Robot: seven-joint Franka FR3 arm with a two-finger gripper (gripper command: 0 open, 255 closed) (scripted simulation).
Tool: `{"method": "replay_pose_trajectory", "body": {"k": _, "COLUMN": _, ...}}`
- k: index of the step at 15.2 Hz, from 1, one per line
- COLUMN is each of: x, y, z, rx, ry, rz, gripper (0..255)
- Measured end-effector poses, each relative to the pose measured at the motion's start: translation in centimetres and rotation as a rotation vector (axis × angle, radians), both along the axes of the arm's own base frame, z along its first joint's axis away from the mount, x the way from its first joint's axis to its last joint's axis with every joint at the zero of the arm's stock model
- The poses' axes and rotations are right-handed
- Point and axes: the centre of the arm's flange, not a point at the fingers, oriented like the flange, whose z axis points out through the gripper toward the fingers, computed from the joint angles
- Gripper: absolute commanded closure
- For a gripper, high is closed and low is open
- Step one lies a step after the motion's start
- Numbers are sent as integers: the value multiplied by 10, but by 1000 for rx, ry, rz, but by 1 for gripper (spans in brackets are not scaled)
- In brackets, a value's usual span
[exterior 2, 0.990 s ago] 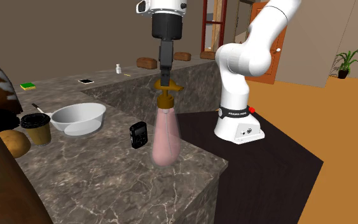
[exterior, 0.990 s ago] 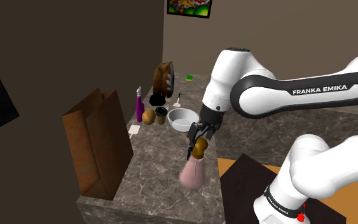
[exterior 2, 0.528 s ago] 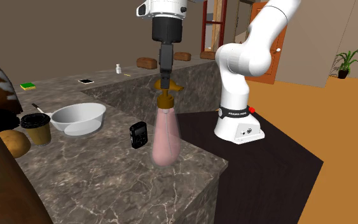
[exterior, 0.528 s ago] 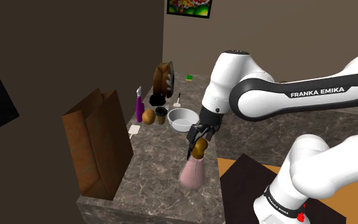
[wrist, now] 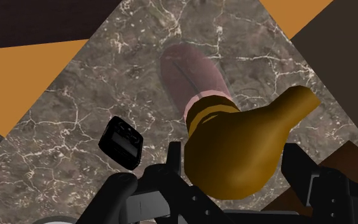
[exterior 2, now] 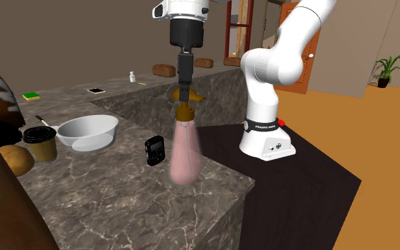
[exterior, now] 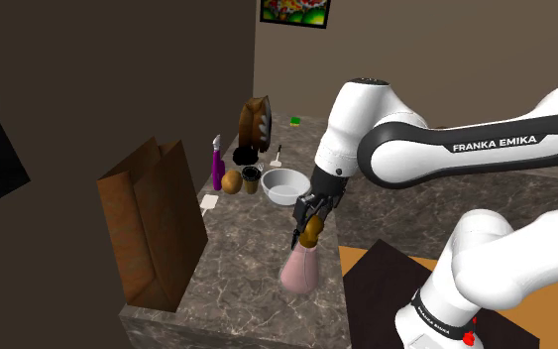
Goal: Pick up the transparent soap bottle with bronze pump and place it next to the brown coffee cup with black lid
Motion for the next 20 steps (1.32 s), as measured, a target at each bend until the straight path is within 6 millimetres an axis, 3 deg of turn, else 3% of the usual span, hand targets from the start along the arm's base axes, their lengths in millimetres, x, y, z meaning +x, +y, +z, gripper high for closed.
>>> {"method": "replay_pose_trajectory", "body": {"k": 6, "x": 0, "y": 0, "z": 10, "rx": 0, "ry": 1, "rz": 0, "gripper": 255}}
{"method": "replay_pose_trajectory", "body": {"k": 20, "x": 0, "y": 0, "z": 84, "rx": 0, "ry": 1, "rz": 0, "gripper": 255}}
